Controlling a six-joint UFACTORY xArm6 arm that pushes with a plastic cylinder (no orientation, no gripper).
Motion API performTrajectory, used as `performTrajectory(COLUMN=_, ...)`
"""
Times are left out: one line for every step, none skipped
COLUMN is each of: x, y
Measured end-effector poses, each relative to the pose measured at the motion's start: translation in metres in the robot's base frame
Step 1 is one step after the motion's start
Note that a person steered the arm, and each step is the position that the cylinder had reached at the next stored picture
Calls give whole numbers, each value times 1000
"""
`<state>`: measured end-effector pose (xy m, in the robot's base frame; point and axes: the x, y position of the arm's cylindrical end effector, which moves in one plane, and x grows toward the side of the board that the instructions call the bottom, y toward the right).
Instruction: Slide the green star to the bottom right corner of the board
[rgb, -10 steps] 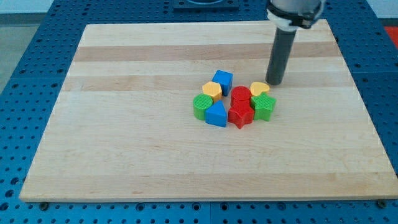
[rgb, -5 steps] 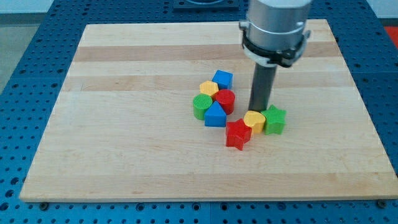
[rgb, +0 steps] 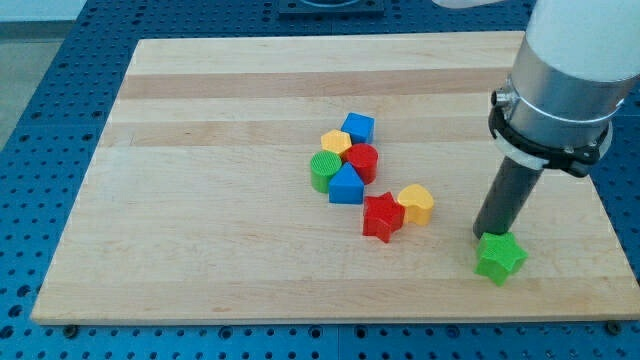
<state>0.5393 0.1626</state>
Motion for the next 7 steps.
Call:
performTrajectory(x=0, y=-1)
performTrajectory(x=0, y=-20)
performTrajectory(x=0, y=-49)
performTrajectory(x=16, y=-65)
performTrajectory(x=39, y=-67)
performTrajectory(x=39, y=-69)
performTrajectory(x=41, y=-68)
